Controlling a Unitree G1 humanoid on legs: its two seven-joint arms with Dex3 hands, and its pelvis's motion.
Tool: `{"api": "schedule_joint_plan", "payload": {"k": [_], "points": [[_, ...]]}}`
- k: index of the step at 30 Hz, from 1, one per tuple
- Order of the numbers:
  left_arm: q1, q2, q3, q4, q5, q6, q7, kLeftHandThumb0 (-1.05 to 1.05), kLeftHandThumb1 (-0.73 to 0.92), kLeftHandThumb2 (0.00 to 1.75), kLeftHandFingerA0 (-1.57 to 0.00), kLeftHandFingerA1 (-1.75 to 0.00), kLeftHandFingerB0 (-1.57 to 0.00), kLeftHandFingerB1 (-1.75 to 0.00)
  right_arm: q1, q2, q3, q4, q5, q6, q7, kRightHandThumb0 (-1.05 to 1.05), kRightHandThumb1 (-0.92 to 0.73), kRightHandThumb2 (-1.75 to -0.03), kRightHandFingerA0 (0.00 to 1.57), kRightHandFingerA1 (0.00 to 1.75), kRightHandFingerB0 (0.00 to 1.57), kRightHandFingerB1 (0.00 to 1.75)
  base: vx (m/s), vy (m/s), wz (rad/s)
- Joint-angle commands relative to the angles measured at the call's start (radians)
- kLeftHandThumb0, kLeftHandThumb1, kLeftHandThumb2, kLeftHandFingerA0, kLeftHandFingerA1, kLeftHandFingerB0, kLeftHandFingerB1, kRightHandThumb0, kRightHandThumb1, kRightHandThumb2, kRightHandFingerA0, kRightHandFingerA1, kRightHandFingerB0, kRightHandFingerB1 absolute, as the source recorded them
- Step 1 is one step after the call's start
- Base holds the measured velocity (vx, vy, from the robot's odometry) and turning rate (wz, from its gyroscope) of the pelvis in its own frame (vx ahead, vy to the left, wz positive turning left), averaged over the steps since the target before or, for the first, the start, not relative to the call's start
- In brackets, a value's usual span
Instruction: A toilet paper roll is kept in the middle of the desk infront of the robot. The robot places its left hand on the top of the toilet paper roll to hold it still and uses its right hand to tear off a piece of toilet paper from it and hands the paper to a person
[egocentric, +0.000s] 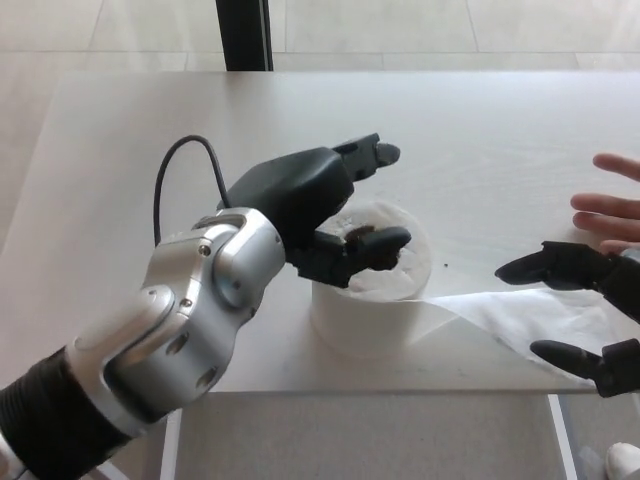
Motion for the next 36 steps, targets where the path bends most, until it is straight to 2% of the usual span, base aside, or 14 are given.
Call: {"api": "schedule_joint_plan", "payload": {"k": [1, 2, 9, 10, 12, 14, 15, 20, 21, 27, 28, 29, 30, 36], "points": [[0.023, 0.063, -0.114, 0.010, 0.262, 0.075, 0.008, -0.96, 0.91, 0.76, -0.04, -0.52, -0.10, -0.34, -0.001, 0.011, 0.000, 0.014, -0.097, -0.006, -0.014, -0.65, -0.57, -0.91, 0.19, 0.60, 0.39, 0.54, 0.00, 0.000, 0.00], [0.020, 0.057, -0.117, 0.012, 0.265, 0.081, 0.008, -0.92, 0.74, 1.17, -0.05, -0.52, -0.09, -0.39, -0.004, 0.015, 0.003, 0.011, -0.103, 0.002, -0.015, -0.66, -0.57, -0.91, 0.19, 0.59, 0.39, 0.54, 0.00, 0.000, 0.00], [0.014, -0.018, -0.122, 0.030, 0.287, 0.105, 0.021, -0.91, 0.73, 1.13, -0.06, -0.52, -0.08, -0.39, -0.021, 0.046, 0.008, 0.008, -0.131, 0.024, -0.018, -0.61, -0.56, -0.91, 0.19, 0.60, 0.39, 0.53, 0.00, 0.000, 0.00], [0.014, -0.043, -0.122, 0.042, 0.292, 0.100, 0.039, -1.01, 0.83, 0.80, -0.07, -0.52, -0.13, -0.36, -0.024, 0.055, 0.009, 0.005, -0.133, 0.029, -0.020, -0.57, -0.70, -0.61, 0.20, 0.61, 0.45, 0.41, 0.00, 0.000, 0.00], [0.010, -0.090, -0.125, 0.063, 0.305, 0.121, 0.049, -0.94, 0.92, 0.71, -0.08, -0.50, -0.14, -0.32, -0.028, 0.058, 0.017, 0.000, -0.161, 0.045, -0.019, -0.60, -0.54, -0.89, 0.19, 0.59, 0.34, 0.51, 0.00, 0.000, 0.00], [0.010, -0.121, -0.127, 0.081, 0.322, 0.124, 0.058, -0.99, 0.83, 0.79, -0.07, -0.52, -0.13, -0.35, -0.036, 0.052, 0.031, 0.003, -0.199, 0.060, -0.012, -0.58, -0.70, -0.61, 0.17, 0.54, 0.36, 0.35, 0.00, 0.000, 0.00], [0.010, -0.132, -0.128, 0.091, 0.334, 0.126, 0.059, -1.02, 0.84, 0.81, -0.06, -0.53, -0.13, -0.36, -0.046, 0.040, 0.047, 0.001, -0.226, 0.072, 0.003, -0.64, -0.55, -0.90, 0.12, 0.56, 0.22, 0.47, 0.00, 0.000, 0.00], [0.021, -0.180, -0.122, 0.128, 0.365, 0.123, 0.068, -0.97, 0.92, 0.72, -0.08, -0.54, -0.13, -0.34, -0.077, 0.016, 0.125, -0.006, -0.367, 0.156, 0.031, -0.62, -0.52, -0.85, 0.10, 0.55, 0.19, 0.46, 0.00, 0.000, 0.00], [0.028, -0.189, -0.119, 0.137, 0.366, 0.122, 0.074, -0.38, 0.41, 1.08, -0.06, -0.56, 0.00, -0.50, -0.081, 0.015, 0.161, -0.002, -0.441, 0.195, 0.024, -0.59, -0.49, -0.83, 0.07, 0.53, 0.20, 0.47, 0.00, 0.000, 0.00], [0.041, -0.171, -0.115, 0.135, 0.390, 0.108, 0.069, -0.38, 0.44, 1.09, -0.06, -0.56, 0.00, -0.50, -0.097, 0.021, 0.210, 0.043, -0.539, 0.205, -0.019, -0.57, -0.60, -0.59, 0.01, 0.44, 0.15, 0.33, 0.00, 0.000, 0.00], [0.045, -0.166, -0.116, 0.133, 0.396, 0.107, 0.068, -0.91, 0.91, 0.72, -0.10, -0.56, -0.18, -0.36, -0.100, 0.019, 0.218, 0.045, -0.549, 0.212, -0.010, -0.59, -0.58, -0.59, 0.00, 0.40, 0.12, 0.33, 0.00, 0.000, 0.00], [0.051, -0.165, -0.114, 0.133, 0.399, 0.102, 0.075, -0.91, 0.91, 0.72, -0.10, -0.56, -0.18, -0.36, -0.103, 0.018, 0.223, 0.045, -0.556, 0.219, -0.002, -0.59, -0.58, -0.59, 0.00, 0.40, 0.12, 0.33, 0.00, 0.000, 0.00], [0.051, -0.161, -0.115, 0.131, 0.402, 0.106, 0.067, -0.38, 0.45, 1.10, -0.06, -0.55, 0.00, -0.50, -0.108, 0.018, 0.230, 0.045, -0.563, 0.230, 0.010, -0.68, -0.41, -0.82, 0.00, 0.30, 0.06, 0.37, 0.00, 0.000, 0.00], [0.080, -0.133, -0.105, 0.112, 0.418, 0.092, 0.059, -0.38, 0.45, 1.10, -0.05, -0.55, 0.00, -0.50, -0.100, 0.031, 0.258, 0.075, -0.629, 0.201, -0.054, -0.68, -0.43, -0.83, 0.00, 0.36, 0.08, 0.42, 0.00, 0.000, 0.00]]}}
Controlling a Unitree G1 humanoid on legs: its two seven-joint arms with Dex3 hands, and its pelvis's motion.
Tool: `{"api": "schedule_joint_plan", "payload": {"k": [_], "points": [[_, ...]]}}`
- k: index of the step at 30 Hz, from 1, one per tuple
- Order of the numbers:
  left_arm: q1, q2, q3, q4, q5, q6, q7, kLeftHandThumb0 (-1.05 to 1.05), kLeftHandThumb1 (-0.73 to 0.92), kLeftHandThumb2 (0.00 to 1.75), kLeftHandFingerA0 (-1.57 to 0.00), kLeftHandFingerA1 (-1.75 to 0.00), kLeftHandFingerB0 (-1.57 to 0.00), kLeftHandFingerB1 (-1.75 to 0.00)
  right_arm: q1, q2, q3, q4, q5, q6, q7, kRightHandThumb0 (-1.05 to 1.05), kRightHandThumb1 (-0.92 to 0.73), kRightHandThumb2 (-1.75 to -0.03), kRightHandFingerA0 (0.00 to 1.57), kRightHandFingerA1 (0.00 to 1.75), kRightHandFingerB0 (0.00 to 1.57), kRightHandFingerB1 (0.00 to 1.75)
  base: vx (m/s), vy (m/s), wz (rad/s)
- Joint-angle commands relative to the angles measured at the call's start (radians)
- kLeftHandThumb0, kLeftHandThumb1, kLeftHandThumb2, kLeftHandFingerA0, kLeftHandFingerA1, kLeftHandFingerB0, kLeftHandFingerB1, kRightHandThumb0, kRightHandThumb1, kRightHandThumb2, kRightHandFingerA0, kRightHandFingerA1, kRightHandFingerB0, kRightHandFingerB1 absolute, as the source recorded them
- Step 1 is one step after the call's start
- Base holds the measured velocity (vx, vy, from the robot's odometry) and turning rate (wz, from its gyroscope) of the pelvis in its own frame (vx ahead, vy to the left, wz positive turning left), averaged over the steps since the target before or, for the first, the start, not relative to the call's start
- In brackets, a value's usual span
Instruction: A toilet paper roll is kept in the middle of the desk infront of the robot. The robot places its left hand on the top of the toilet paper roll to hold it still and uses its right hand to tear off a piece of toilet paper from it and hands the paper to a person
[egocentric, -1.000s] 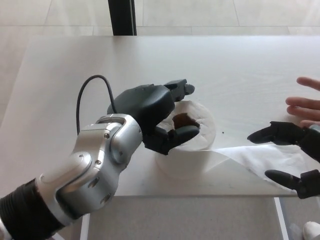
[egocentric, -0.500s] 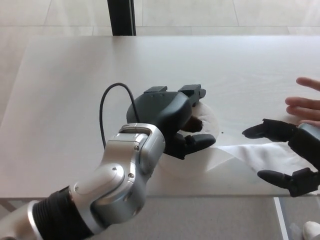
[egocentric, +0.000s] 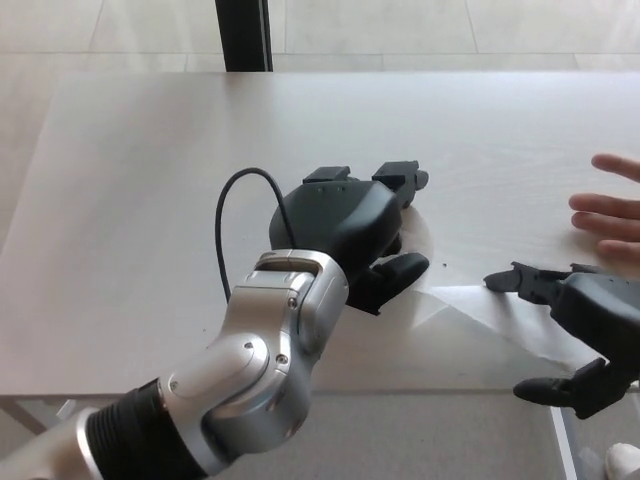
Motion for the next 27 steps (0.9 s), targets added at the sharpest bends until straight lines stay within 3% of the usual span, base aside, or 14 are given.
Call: {"api": "schedule_joint_plan", "payload": {"k": [1, 2, 3, 4, 5, 6, 7, 8, 9, 10, 11, 25, 26, 27], "points": [[0.072, 0.063, 0.008, 0.012, 0.114, 0.006, 0.013, -0.89, 0.92, 0.75, -0.13, -0.55, -0.15, -0.36, -0.008, 0.018, 0.044, 0.058, -0.245, 0.063, -0.111, -0.60, -0.60, -0.59, 0.05, 0.40, 0.16, 0.30, 0.00, 0.000, 0.00], [0.072, 0.062, 0.010, 0.013, 0.116, 0.005, 0.013, -0.89, 0.92, 0.75, -0.13, -0.55, -0.15, -0.36, -0.009, 0.019, 0.043, 0.059, -0.247, 0.063, -0.110, -0.60, -0.60, -0.59, 0.05, 0.40, 0.16, 0.30, 0.00, 0.000, 0.00], [0.076, 0.066, 0.008, 0.012, 0.119, -0.002, 0.009, -0.37, 0.45, 1.10, -0.05, -0.55, 0.00, -0.50, -0.008, 0.047, 0.045, 0.059, -0.276, 0.101, -0.139, -0.35, -0.47, -1.01, 0.04, 0.54, 0.00, 0.49, 0.00, 0.000, 0.00], [0.077, 0.066, 0.009, 0.012, 0.122, -0.004, 0.008, -0.37, 0.45, 1.10, -0.05, -0.55, 0.00, -0.50, -0.008, 0.048, 0.045, 0.060, -0.279, 0.102, -0.139, -0.35, -0.47, -1.01, 0.04, 0.54, 0.00, 0.49, 0.00, 0.000, 0.00], [0.086, 0.064, 0.010, 0.010, 0.122, -0.007, 0.009, -0.37, 0.45, 1.10, -0.05, -0.55, 0.00, -0.50, -0.003, 0.068, 0.052, 0.075, -0.318, 0.108, -0.203, -0.55, -0.63, -0.60, 0.12, 0.44, 0.20, 0.29, 0.00, 0.000, 0.00], [0.091, 0.064, 0.010, 0.008, 0.124, -0.007, 0.008, -0.37, 0.45, 1.10, -0.05, -0.55, 0.00, -0.50, 0.001, 0.072, 0.053, 0.075, -0.326, 0.110, -0.210, -0.55, -0.63, -0.60, 0.12, 0.44, 0.20, 0.29, 0.00, 0.000, 0.00], [0.095, 0.063, 0.007, 0.010, 0.129, -0.010, 0.010, -0.89, 0.92, 0.75, -0.14, -0.55, -0.15, -0.35, 0.000, 0.080, 0.061, 0.083, -0.355, 0.121, -0.228, -0.55, -0.65, -0.61, 0.13, 0.45, 0.19, 0.28, 0.00, 0.000, 0.00], [0.100, 0.061, 0.005, 0.007, 0.130, -0.007, 0.007, -0.37, 0.46, 1.10, -0.05, -0.55, 0.00, -0.50, 0.003, 0.096, 0.058, 0.093, -0.364, 0.121, -0.262, -0.53, -0.64, -0.60, 0.14, 0.46, 0.20, 0.29, 0.00, 0.000, 0.00], [0.103, 0.060, 0.004, 0.008, 0.134, -0.010, 0.008, -0.89, 0.92, 0.76, -0.14, -0.56, -0.14, -0.36, 0.003, 0.108, 0.058, 0.100, -0.371, 0.125, -0.279, -0.52, -0.65, -0.60, 0.17, 0.46, 0.20, 0.28, 0.00, 0.000, 0.00], [0.107, 0.058, 0.000, 0.009, 0.138, -0.013, 0.011, -0.89, 0.92, 0.76, -0.14, -0.56, -0.14, -0.36, 0.002, 0.125, 0.056, 0.110, -0.381, 0.130, -0.304, -0.52, -0.65, -0.60, 0.17, 0.46, 0.20, 0.28, 0.00, 0.000, 0.00], [0.111, 0.050, -0.005, 0.016, 0.140, -0.009, 0.011, -0.37, 0.46, 1.11, -0.05, -0.55, 0.00, -0.50, 0.002, 0.147, 0.052, 0.117, -0.390, 0.132, -0.344, -0.52, -0.66, -0.61, 0.21, 0.47, 0.22, 0.30, 0.00, 0.000, 0.00], [0.137, 0.009, 0.002, 0.042, 0.164, -0.008, -0.018, -0.37, 0.47, 1.12, -0.05, -0.54, 0.00, -0.50, -0.002, 0.276, 0.013, 0.130, -0.369, 0.084, -0.396, -0.51, -0.67, -0.61, 0.32, 0.52, 0.29, 0.32, 0.00, 0.000, 0.00], [0.136, 0.008, 0.003, 0.044, 0.169, -0.009, -0.022, -0.90, 0.92, 0.78, -0.13, -0.54, -0.11, -0.33, -0.002, 0.279, 0.011, 0.131, -0.371, 0.081, -0.398, -0.50, -0.67, -0.61, 0.32, 0.52, 0.29, 0.33, 0.00, 0.000, 0.00], [0.136, 0.007, 0.004, 0.046, 0.173, -0.011, -0.025, -0.90, 0.92, 0.78, -0.13, -0.54, -0.11, -0.33, -0.001, 0.281, 0.010, 0.132, -0.375, 0.077, -0.399, -0.50, -0.67, -0.61, 0.32, 0.52, 0.29, 0.33, 0.00, 0.000, 0.00]]}}
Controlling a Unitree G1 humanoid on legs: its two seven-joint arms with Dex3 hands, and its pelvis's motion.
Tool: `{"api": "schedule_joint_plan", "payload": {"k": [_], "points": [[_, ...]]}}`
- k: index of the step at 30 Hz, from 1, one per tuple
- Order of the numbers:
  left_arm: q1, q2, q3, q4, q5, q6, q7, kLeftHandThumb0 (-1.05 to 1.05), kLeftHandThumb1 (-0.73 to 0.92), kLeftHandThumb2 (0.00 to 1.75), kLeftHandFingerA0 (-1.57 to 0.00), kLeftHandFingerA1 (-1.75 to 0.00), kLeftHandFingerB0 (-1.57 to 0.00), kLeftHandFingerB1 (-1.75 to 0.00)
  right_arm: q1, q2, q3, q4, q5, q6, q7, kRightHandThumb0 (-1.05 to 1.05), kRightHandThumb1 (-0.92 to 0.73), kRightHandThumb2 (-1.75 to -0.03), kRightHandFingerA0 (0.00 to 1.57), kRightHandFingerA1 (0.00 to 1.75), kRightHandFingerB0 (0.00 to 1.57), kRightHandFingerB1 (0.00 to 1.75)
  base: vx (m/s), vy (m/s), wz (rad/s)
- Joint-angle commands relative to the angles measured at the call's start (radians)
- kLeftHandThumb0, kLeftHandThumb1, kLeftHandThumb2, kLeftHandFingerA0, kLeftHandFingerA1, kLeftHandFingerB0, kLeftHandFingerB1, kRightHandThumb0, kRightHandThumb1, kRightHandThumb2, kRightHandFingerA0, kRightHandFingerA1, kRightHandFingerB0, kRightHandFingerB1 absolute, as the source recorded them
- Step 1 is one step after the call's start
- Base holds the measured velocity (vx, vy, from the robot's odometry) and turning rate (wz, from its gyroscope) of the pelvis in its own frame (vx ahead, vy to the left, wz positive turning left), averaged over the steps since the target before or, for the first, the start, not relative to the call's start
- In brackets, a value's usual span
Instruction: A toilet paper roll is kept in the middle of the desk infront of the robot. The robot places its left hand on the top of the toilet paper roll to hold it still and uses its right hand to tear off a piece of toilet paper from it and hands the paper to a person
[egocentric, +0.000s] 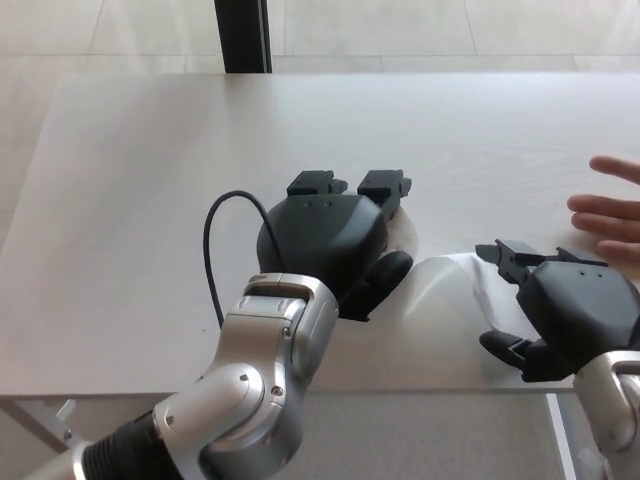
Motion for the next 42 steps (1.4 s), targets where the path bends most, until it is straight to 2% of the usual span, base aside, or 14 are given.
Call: {"api": "schedule_joint_plan", "payload": {"k": [1, 3, 4, 13, 15, 17, 20, 21, 23, 26, 27, 37, 41, 42], "points": [[0.048, 0.011, -0.003, 0.051, 0.049, 0.001, -0.053, -0.90, 0.92, 0.79, -0.12, -0.54, -0.11, -0.34, 0.002, 0.022, -0.022, 0.022, -0.081, -0.003, -0.104, -0.50, -0.67, -0.60, 0.33, 0.52, 0.30, 0.33, 0.00, 0.000, 0.00], [0.053, 0.007, 0.002, 0.057, 0.057, -0.006, -0.055, -0.90, 0.92, 0.81, -0.11, -0.55, -0.11, -0.35, 0.003, 0.031, -0.027, 0.032, -0.081, -0.013, -0.117, -0.49, -0.67, -0.61, 0.33, 0.54, 0.30, 0.34, 0.00, 0.000, 0.00], [0.059, 0.006, 0.003, 0.057, 0.060, -0.008, -0.054, -0.37, 0.46, 1.11, -0.05, -0.55, 0.00, -0.50, 0.004, 0.035, -0.027, 0.040, -0.081, -0.017, -0.127, -0.49, -0.68, -0.61, 0.34, 0.53, 0.30, 0.33, 0.00, 0.000, 0.00], [0.089, -0.022, 0.013, 0.069, 0.090, -0.027, -0.063, -0.37, 0.47, 1.11, -0.05, -0.54, 0.00, -0.50, -0.003, 0.080, -0.035, 0.117, -0.137, -0.035, -0.285, -0.48, -0.67, -0.63, 0.68, 1.46, 0.18, 0.33, 0.00, 0.000, 0.00], [0.092, -0.031, 0.027, 0.077, 0.094, -0.036, -0.047, -0.89, 0.92, 0.81, -0.16, -0.54, -0.13, -0.33, -0.033, 0.069, -0.009, 0.152, -0.183, -0.016, -0.263, -0.53, -0.66, -0.59, 0.65, 1.40, 0.10, 0.27, 0.00, 0.000, 0.00], [0.085, -0.032, 0.035, 0.074, 0.101, -0.029, -0.072, -0.35, 0.52, 1.14, -0.05, -0.54, 0.00, -0.50, -0.042, 0.073, -0.001, 0.156, -0.171, 0.007, -0.181, -0.51, -0.46, -0.87, 0.68, 1.10, 0.00, 0.36, 0.00, 0.000, 0.00], [0.085, -0.038, 0.047, 0.070, 0.113, -0.038, -0.079, -0.35, 0.54, 1.15, -0.05, -0.55, 0.00, -0.49, -0.053, 0.058, 0.017, 0.150, -0.172, 0.031, -0.069, -0.72, -0.54, -0.91, 0.47, 0.84, 0.00, 0.15, 0.00, 0.000, 0.00], [0.087, -0.037, 0.054, 0.070, 0.116, -0.047, -0.069, -0.79, 0.92, 0.83, -0.13, -0.55, -0.15, -0.35, -0.066, 0.035, 0.050, 0.159, -0.214, 0.037, -0.018, -0.82, -0.71, -0.62, 0.24, 0.56, 0.00, 0.19, 0.00, 0.000, 0.00], [0.093, -0.035, 0.064, 0.066, 0.114, -0.059, -0.063, -0.35, 0.53, 1.15, -0.06, -0.55, 0.00, -0.50, -0.077, 0.034, 0.067, 0.158, -0.222, 0.056, 0.028, -0.86, -0.61, -0.75, 0.11, 0.52, 0.00, 0.10, 0.00, 0.000, 0.00], [0.098, -0.035, 0.069, 0.066, 0.121, -0.065, -0.069, -0.35, 0.54, 1.15, -0.06, -0.56, 0.00, -0.50, -0.080, 0.050, 0.064, 0.170, -0.188, 0.041, 0.007, -0.91, -0.55, -0.94, 0.00, 0.48, 0.12, 0.06, 0.00, 0.000, 0.00], [0.100, -0.036, 0.070, 0.067, 0.123, -0.065, -0.070, -0.80, 0.92, 0.83, -0.13, -0.60, -0.13, -0.38, -0.082, 0.051, 0.068, 0.173, -0.194, 0.042, 0.006, -0.86, -0.54, -0.95, 0.00, 0.49, 0.11, 0.11, 0.00, 0.000, 0.00], [0.132, -0.040, 0.084, 0.066, 0.154, -0.078, -0.088, -0.34, 0.55, 1.15, -0.06, -0.55, 0.00, -0.50, -0.093, 0.086, 0.049, 0.211, -0.156, 0.045, 0.014, -0.78, -0.49, -0.93, 0.01, 0.49, 0.09, 0.17, 0.00, 0.000, 0.00], [0.142, -0.056, 0.089, 0.066, 0.162, -0.076, -0.095, -0.34, 0.55, 1.15, -0.06, -0.55, 0.00, -0.50, -0.088, 0.108, 0.019, 0.262, -0.137, -0.011, -0.112, -0.54, -0.52, -0.84, 0.25, 0.58, 0.10, 0.42, 0.00, 0.000, 0.00], [0.147, -0.060, 0.092, 0.068, 0.166, -0.078, -0.095, -0.77, 0.92, 0.79, -0.15, -0.56, -0.14, -0.34, -0.090, 0.107, 0.004, 0.289, -0.126, -0.055, -0.165, -0.40, -0.71, -0.62, 0.55, 1.36, 0.24, 0.34, 0.00, 0.000, 0.00]]}}
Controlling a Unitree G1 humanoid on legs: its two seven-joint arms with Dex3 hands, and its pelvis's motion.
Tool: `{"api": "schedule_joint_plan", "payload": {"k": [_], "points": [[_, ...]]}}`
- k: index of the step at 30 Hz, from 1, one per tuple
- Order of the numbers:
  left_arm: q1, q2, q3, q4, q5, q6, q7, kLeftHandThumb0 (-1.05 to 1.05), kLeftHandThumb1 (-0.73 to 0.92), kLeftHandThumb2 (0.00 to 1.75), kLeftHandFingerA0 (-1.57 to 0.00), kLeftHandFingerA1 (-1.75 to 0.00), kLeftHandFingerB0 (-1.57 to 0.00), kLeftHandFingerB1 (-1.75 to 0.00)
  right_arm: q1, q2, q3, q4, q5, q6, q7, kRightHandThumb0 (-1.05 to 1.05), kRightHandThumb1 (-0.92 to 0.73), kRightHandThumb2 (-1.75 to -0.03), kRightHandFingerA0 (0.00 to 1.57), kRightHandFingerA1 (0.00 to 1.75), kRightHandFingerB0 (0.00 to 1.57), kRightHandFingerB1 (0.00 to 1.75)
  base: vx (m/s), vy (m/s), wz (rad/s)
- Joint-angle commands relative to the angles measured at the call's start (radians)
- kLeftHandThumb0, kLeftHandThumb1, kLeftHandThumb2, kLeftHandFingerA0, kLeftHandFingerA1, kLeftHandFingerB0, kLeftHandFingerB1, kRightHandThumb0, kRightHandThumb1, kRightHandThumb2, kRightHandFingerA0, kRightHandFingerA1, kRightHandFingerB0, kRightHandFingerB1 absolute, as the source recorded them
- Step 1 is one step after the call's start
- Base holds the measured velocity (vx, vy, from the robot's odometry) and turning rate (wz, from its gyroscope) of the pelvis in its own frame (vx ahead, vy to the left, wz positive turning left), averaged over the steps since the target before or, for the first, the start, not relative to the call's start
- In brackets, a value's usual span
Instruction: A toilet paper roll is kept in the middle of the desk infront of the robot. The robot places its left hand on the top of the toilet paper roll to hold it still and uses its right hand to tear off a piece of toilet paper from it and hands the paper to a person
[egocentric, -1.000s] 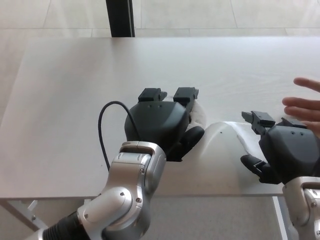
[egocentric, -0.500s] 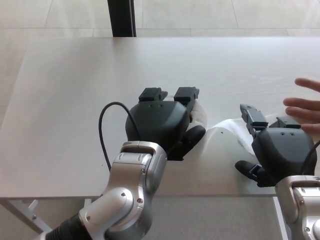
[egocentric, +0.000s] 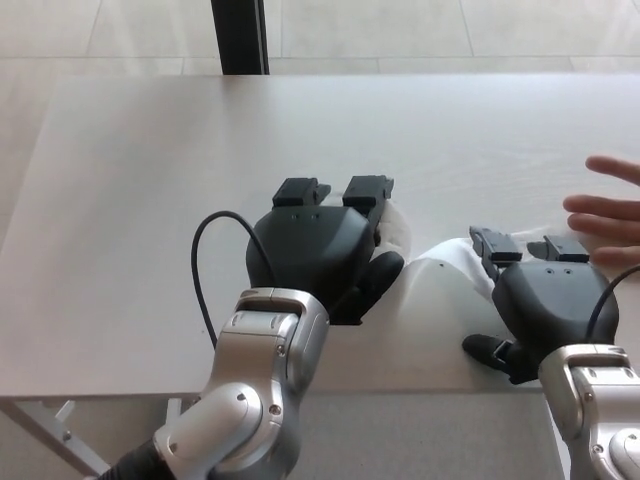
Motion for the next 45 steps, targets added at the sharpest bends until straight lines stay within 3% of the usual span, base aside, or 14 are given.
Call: {"api": "schedule_joint_plan", "payload": {"k": [1, 3, 4, 5, 7, 8, 10, 12, 18, 20, 26, 33, 38, 45], "points": [[0.046, 0.008, -0.003, 0.031, 0.014, 0.009, -0.066, -0.34, 0.55, 1.15, -0.05, -0.54, 0.00, -0.50, -0.004, 0.004, -0.054, 0.073, 0.044, -0.100, -0.164, -0.38, -0.74, -0.64, 0.65, 1.48, 0.25, 0.35, 0.00, 0.000, 0.00], [0.050, 0.010, -0.009, 0.029, 0.019, 0.006, -0.077, -0.34, 0.57, 1.16, -0.05, -0.54, 0.00, -0.50, -0.004, 0.018, -0.092, 0.117, 0.069, -0.151, -0.281, -0.29, -0.76, -0.65, 0.84, 1.67, 0.40, 0.39, 0.00, 0.000, 0.00], [0.051, 0.008, -0.009, 0.030, 0.020, 0.005, -0.076, -0.34, 0.57, 1.16, -0.05, -0.54, 0.00, -0.50, -0.002, 0.019, -0.097, 0.121, 0.071, -0.158, -0.288, -0.32, -0.71, -0.96, 1.07, 1.38, 0.36, 0.54, 0.00, 0.000, 0.00], [0.053, 0.007, -0.007, 0.030, 0.020, 0.006, -0.078, -0.34, 0.57, 1.16, -0.05, -0.54, 0.00, -0.50, -0.012, 0.027, -0.112, 0.147, 0.083, -0.180, -0.324, -0.23, -0.83, -0.65, 0.85, 1.74, 0.46, 0.40, 0.00, 0.000, 0.00], [0.056, 0.006, -0.006, 0.028, 0.017, 0.004, -0.081, -0.33, 0.59, 1.16, -0.05, -0.54, 0.00, -0.49, -0.032, 0.033, -0.128, 0.184, 0.082, -0.201, -0.381, -0.21, -0.87, -0.68, 0.86, 1.75, 0.61, 0.45, 0.00, 0.000, 0.00], [0.061, 0.006, -0.004, 0.031, 0.017, -0.003, -0.072, -0.73, 0.92, 0.74, -0.16, -0.54, -0.16, -0.32, -0.054, 0.036, -0.128, 0.208, 0.065, -0.213, -0.439, -0.19, -0.79, -0.69, 0.84, 1.75, 0.78, 0.55, 0.00, 0.000, 0.00], [0.065, 0.005, -0.004, 0.036, 0.018, -0.011, -0.059, -0.73, 0.92, 0.77, -0.17, -0.56, -0.16, -0.33, -0.071, 0.031, -0.130, 0.211, 0.065, -0.241, -0.451, -0.16, -0.69, -0.73, 0.76, 1.58, 0.91, 0.71, 0.00, 0.000, 0.00], [0.068, 0.001, -0.002, 0.035, 0.010, -0.012, -0.063, -0.73, 0.92, 0.80, -0.15, -0.55, -0.15, -0.33, -0.071, 0.028, -0.131, 0.193, 0.064, -0.246, -0.436, -0.14, -0.63, -0.82, 0.77, 1.43, 0.89, 0.84, 0.00, 0.000, 0.00], [0.077, -0.001, -0.005, 0.039, 0.010, -0.021, -0.059, -0.72, 0.92, 0.81, -0.16, -0.54, -0.17, -0.34, -0.083, 0.042, -0.140, 0.253, 0.087, -0.370, -0.591, -0.13, -0.61, -0.90, 0.87, 1.57, 0.88, 1.28, 0.00, 0.000, 0.00], [0.076, -0.005, -0.004, 0.043, 0.010, -0.020, -0.055, -0.73, 0.92, 0.81, -0.17, -0.54, -0.17, -0.33, -0.088, 0.043, -0.143, 0.268, 0.100, -0.408, -0.616, -0.13, -0.64, -0.90, 0.78, 1.75, 0.68, 1.73, 0.00, 0.000, 0.00], [0.091, -0.005, -0.007, 0.048, 0.010, -0.030, -0.038, -0.72, 0.92, 0.79, -0.18, -0.54, -0.19, -0.34, -0.060, 0.101, -0.207, 0.247, 0.217, -0.504, -0.615, -0.14, -0.66, -1.02, 0.79, 1.75, 0.65, 1.75, 0.00, 0.000, 0.00], [0.095, 0.011, -0.017, 0.072, 0.018, -0.010, -0.080, -0.64, 0.92, 0.71, -0.14, -0.54, -0.19, -0.32, -0.065, 0.363, -0.464, 0.079, 0.608, -0.539, -0.469, -0.17, -0.54, -1.23, 0.86, 1.75, 0.72, 1.64, 0.00, 0.000, 0.00], [0.095, 0.017, -0.031, 0.098, 0.027, -0.003, -0.095, -0.61, 0.92, 0.72, -0.17, -0.56, -0.19, -0.34, -0.140, 0.534, -0.610, -0.051, 0.819, -0.461, -0.457, -0.11, -0.44, -1.41, 1.01, 1.75, 0.85, 1.55, 0.00, 0.000, 0.00], [0.089, 0.030, -0.045, 0.100, 0.043, 0.001, -0.115, -0.63, 0.92, 0.74, -0.16, -0.58, -0.17, -0.34, -0.171, 0.610, -0.679, -0.148, 0.929, -0.369, -0.394, -0.14, -0.31, -1.57, 1.10, 1.75, 0.85, 1.64, 0.00, 0.000, 0.00]]}}
